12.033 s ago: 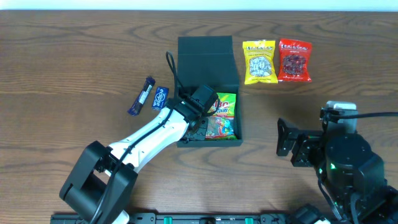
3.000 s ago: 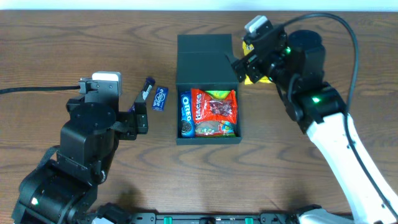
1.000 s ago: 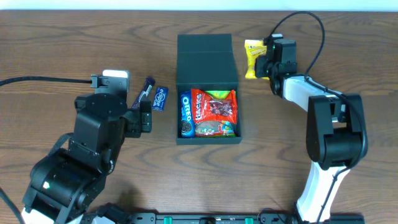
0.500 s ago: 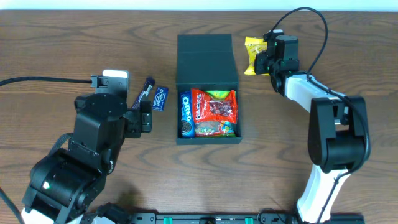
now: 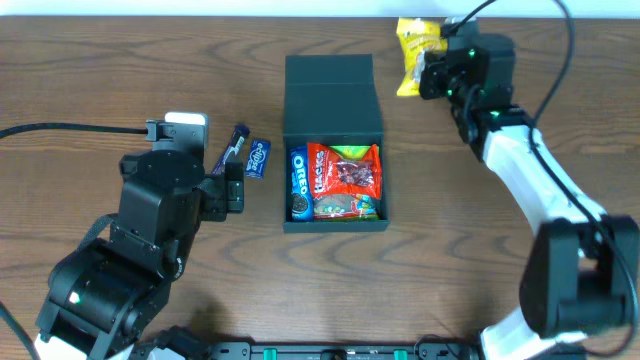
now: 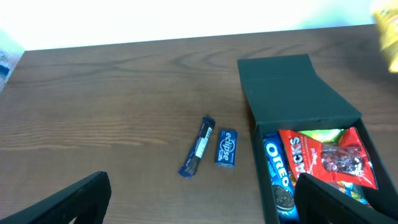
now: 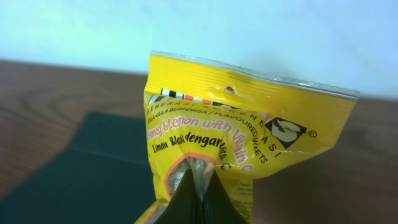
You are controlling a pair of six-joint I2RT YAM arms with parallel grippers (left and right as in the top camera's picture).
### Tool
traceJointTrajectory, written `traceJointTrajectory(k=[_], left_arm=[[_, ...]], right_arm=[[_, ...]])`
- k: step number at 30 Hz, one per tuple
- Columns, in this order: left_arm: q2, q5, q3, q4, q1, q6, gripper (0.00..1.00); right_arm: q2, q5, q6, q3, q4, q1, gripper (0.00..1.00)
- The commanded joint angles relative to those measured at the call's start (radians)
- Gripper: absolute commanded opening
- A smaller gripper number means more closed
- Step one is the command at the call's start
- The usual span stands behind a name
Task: Pack container
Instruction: 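Carry the yellow bag over the box and lower it inside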
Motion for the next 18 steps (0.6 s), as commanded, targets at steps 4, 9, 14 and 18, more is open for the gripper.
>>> traceJointTrajectory(k=[4, 9, 14, 18], left_arm=[[0.002, -0.015, 0.018, 0.003, 0.005, 0.014, 0.95], [0.002, -0.015, 0.018, 0.003, 0.005, 0.014, 0.95], [0.002, -0.015, 0.018, 0.003, 0.005, 0.014, 0.95], [0.002, -0.015, 0.018, 0.004, 0.005, 0.014, 0.95]], right_arm=[[-0.127, -0.113, 0.002, 0.003, -0.042, 0.000, 0.01], [-0.221, -0.177, 0.002, 0.003, -0.100, 0.011, 0.01], [-0.315, -0.192, 0.002, 0.003, -0.190, 0.039, 0.02], [-0.366, -0.245, 0.002, 0.003, -0.257, 0.071, 0.01]])
